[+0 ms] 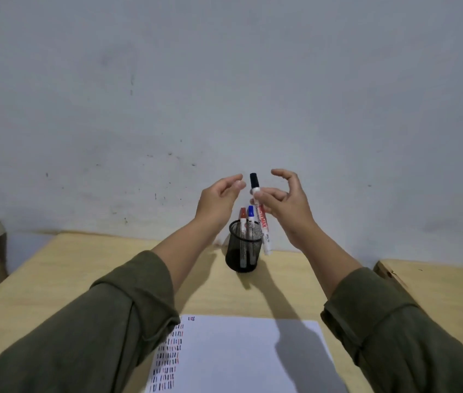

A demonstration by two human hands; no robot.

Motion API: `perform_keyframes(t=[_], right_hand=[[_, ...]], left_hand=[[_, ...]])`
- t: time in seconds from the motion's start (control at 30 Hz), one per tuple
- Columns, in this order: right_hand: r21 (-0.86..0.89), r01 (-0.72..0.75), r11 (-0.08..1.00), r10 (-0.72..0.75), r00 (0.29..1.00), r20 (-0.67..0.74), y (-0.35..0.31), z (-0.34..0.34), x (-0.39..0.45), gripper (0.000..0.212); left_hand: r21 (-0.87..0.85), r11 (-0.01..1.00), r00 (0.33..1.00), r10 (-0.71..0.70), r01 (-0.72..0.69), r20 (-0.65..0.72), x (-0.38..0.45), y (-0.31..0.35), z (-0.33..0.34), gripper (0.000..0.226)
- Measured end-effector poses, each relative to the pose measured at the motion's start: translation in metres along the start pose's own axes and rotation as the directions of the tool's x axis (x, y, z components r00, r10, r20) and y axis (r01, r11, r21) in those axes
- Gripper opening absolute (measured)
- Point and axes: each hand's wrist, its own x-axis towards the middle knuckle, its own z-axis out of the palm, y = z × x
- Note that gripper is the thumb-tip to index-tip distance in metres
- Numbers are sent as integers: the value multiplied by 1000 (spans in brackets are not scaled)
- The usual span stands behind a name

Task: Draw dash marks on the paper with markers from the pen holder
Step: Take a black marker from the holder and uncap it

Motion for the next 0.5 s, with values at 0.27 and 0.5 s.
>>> perform_keyframes(t=[0.27, 0.5], right_hand=[[8, -110, 994, 107, 978, 180, -12, 14, -68, 43], [180, -209, 961, 166, 960, 227, -14, 13, -110, 31]], left_hand=[[-194, 976, 995, -97, 102, 34, -57, 14, -12, 17], [-427, 881, 910, -333, 206, -248, -88, 7, -28, 16]])
